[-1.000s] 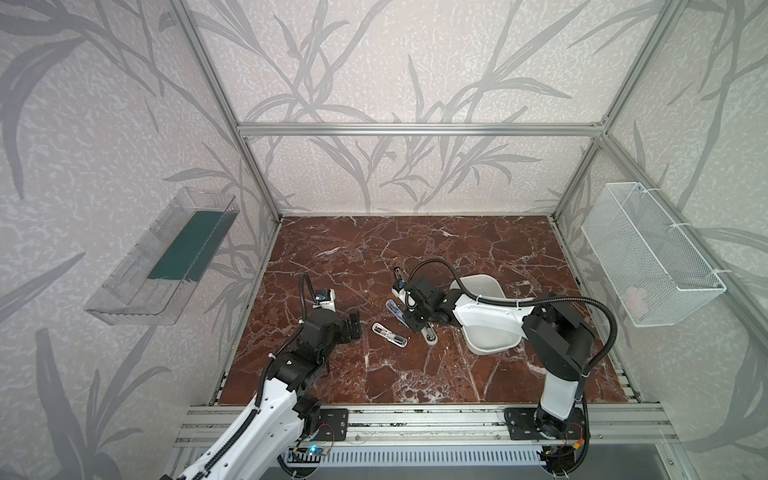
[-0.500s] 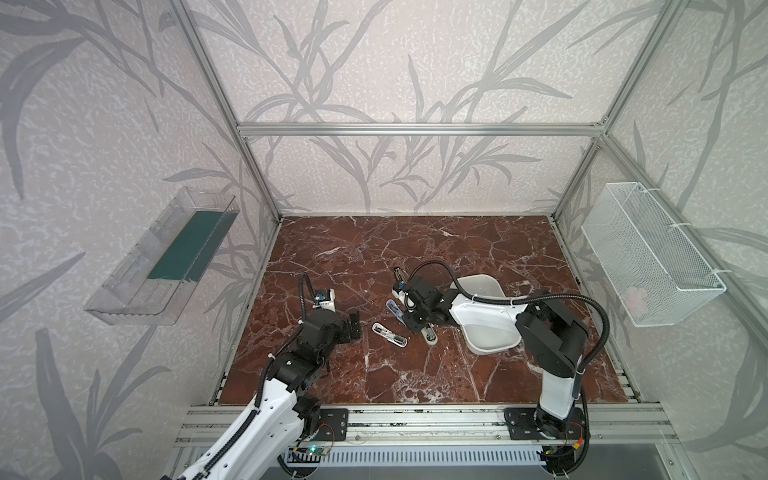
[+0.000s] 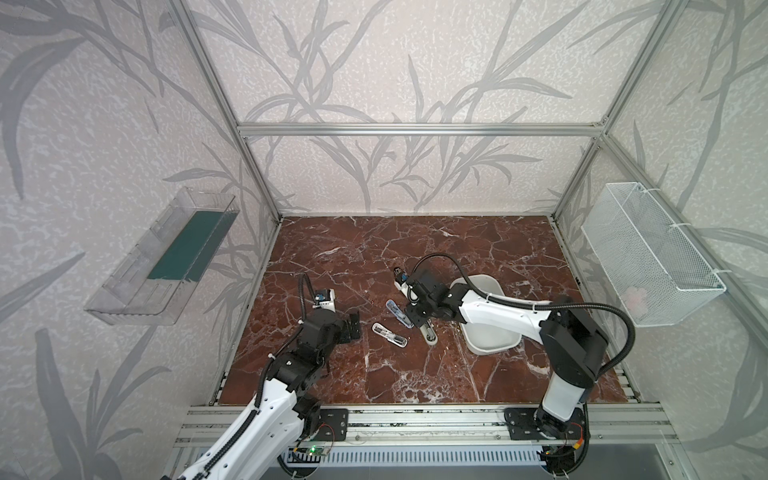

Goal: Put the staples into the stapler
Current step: 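Hold the open right gripper just above the light-blue stapler, then move the open right gripper back over the white tray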

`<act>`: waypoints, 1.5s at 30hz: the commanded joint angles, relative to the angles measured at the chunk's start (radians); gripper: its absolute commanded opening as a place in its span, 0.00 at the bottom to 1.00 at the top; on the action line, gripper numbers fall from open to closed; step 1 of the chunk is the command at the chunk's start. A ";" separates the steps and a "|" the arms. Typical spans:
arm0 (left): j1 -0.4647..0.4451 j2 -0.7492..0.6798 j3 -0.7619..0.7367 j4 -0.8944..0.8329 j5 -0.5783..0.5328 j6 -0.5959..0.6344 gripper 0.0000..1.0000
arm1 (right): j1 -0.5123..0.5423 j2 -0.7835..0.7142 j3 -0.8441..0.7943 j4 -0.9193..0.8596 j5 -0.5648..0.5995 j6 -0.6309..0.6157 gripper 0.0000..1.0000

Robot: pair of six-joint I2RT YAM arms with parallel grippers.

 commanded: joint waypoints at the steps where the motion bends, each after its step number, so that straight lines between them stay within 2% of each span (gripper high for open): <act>1: 0.003 -0.004 -0.004 0.004 -0.014 -0.020 0.99 | -0.002 -0.118 -0.027 -0.027 0.121 0.016 0.24; 5: 0.003 -0.006 -0.006 0.006 -0.011 -0.019 0.99 | -0.034 -0.240 -0.101 -0.077 0.286 0.069 0.24; 10: 0.004 -0.003 -0.008 0.010 -0.016 -0.018 0.99 | -0.181 -0.404 -0.270 -0.108 0.400 0.233 0.23; 15: 0.003 0.020 -0.004 0.021 -0.014 -0.011 0.99 | -0.380 -0.513 -0.432 -0.101 0.275 0.350 0.25; 18: 0.003 0.034 0.000 0.025 -0.018 -0.008 0.99 | -0.427 -0.516 -0.448 -0.109 0.240 0.357 0.27; 22: 0.003 0.059 0.007 0.028 -0.022 -0.006 0.99 | -0.447 -0.468 -0.417 -0.148 0.189 0.395 0.31; 30: 0.003 0.047 0.005 0.032 0.004 0.005 0.99 | -0.475 -0.341 -0.427 -0.020 0.042 0.496 0.33; 37: 0.003 -0.051 -0.022 0.024 0.002 0.011 0.99 | -0.497 -0.196 -0.344 -0.044 -0.011 0.496 0.36; 41: 0.003 -0.101 -0.033 0.017 -0.006 0.011 0.99 | -0.489 -0.177 -0.338 -0.017 -0.050 0.467 0.36; 45: 0.003 -0.131 -0.041 0.015 -0.011 0.012 0.99 | -0.470 -0.195 -0.324 -0.027 -0.008 0.404 0.37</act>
